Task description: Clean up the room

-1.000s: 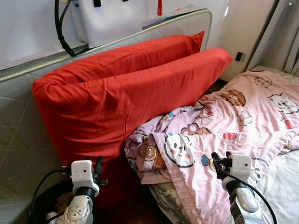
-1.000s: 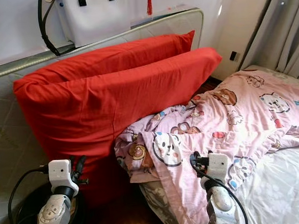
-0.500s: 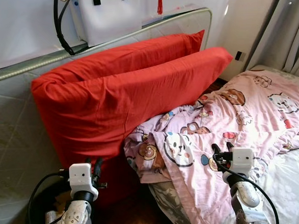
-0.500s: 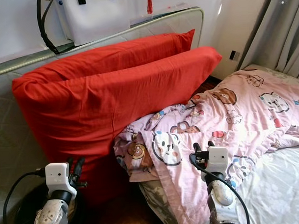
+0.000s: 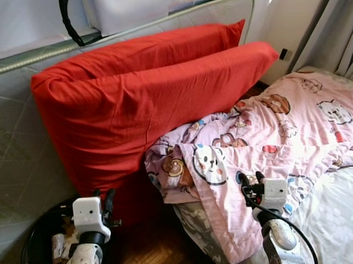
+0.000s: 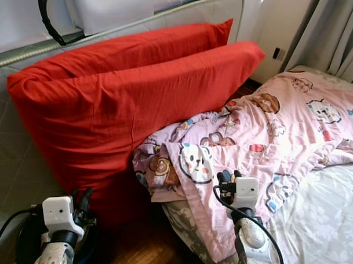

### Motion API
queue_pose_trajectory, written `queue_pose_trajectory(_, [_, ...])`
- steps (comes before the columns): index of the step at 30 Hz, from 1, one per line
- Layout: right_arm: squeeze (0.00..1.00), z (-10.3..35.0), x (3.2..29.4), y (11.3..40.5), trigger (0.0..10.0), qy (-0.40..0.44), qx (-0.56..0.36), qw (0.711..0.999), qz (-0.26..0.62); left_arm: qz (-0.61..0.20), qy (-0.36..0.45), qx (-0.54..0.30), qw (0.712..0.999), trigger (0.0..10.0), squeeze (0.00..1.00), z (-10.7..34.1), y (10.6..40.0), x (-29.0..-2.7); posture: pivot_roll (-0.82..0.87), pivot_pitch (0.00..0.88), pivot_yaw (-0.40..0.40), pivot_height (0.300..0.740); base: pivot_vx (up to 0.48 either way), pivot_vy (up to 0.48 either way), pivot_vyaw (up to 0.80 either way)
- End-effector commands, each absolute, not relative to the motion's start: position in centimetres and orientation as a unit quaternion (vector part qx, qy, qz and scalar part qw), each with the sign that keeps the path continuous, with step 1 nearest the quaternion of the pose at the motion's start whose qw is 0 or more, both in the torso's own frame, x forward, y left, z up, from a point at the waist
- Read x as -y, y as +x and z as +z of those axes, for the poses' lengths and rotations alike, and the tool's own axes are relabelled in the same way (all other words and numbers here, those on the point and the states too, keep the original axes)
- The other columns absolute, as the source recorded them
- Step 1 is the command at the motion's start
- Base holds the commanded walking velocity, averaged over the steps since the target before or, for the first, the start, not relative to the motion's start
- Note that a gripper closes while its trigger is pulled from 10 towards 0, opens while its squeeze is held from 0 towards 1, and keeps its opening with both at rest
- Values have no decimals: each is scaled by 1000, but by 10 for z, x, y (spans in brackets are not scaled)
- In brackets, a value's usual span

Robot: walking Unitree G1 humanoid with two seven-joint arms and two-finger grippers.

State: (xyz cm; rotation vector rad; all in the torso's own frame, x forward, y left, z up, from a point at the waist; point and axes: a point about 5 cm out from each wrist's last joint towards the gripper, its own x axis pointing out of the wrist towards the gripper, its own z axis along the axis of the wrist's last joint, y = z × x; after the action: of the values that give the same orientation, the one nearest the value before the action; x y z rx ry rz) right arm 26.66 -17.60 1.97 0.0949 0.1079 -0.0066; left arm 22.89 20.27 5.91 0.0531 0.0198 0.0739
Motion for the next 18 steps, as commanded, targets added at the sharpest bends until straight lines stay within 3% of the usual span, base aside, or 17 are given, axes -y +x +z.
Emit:
queue_pose_trajectory(1, [0,19,177,265,10000,53,-55,997,-12,33,25,-18,999,10000,0,59,230,-202,97,112,-18,659,0,0,0])
queue_pose_trajectory(18, [0,22,177,267,10000,45,-62,997,-5,31,16,-24,999,10000,0,61,227,-197,79,136,-32,659,0,0,0])
